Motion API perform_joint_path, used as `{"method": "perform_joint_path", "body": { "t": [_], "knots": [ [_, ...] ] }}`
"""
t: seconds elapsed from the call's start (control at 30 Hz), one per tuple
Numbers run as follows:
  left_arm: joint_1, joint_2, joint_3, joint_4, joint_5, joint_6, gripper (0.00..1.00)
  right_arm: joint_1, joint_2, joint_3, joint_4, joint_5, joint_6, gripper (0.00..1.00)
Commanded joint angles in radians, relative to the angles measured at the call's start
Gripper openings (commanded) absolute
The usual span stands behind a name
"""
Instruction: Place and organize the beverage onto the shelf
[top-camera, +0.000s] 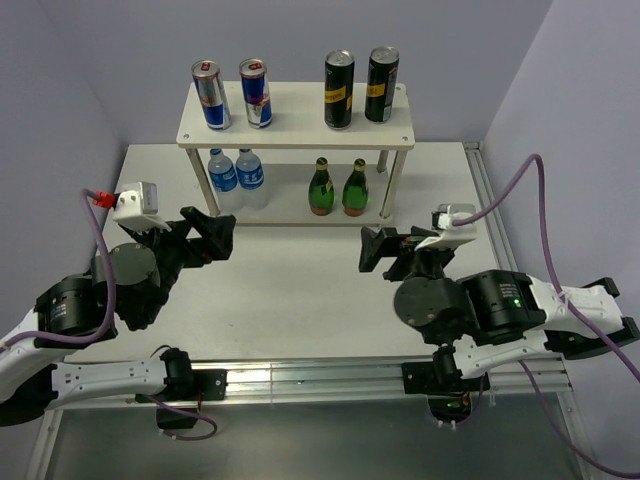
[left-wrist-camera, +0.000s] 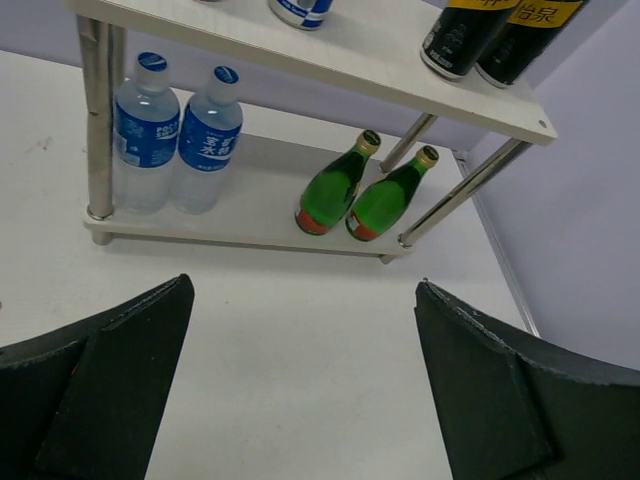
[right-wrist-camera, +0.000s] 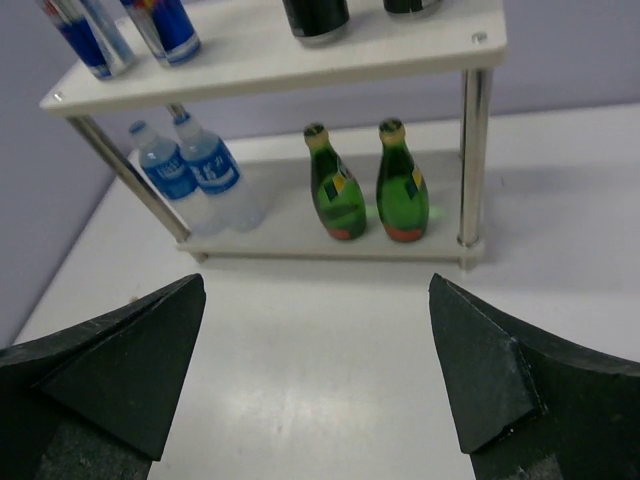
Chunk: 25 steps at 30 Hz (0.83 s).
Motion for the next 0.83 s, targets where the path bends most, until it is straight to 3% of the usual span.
{"method": "perform_joint_path", "body": {
  "t": [0.0, 0.03, 0.1, 0.23, 0.8],
  "knots": [
    [-0.004, -0.009, 0.043, -0.053, -0.070, 0.035, 0.99, 0.007, -0.118, -0.141, 0.486, 0.099, -0.408, 1.00],
    [-0.004, -0.009, 0.046, -0.057, -0.076, 0.032, 0.99, 0.010, -0.155, -0.166, 0.560, 0.107, -0.521, 1.00],
    [-0.004, -0.010, 0.048, -0.064, -0.091, 0.032, 0.99, 0.015, -0.168, -0.185, 0.659, 0.136, -0.576, 1.00],
    [-0.004, -0.012, 0.045, -0.062, -0.099, 0.036, 0.99, 0.018, -0.134, -0.146, 0.562, 0.156, -0.508, 1.00],
    [-0.004, -0.015, 0.025, -0.039, -0.124, 0.049, 0.99, 0.018, -0.128, -0.169, 0.542, 0.126, -0.459, 1.00]
  ]
}}
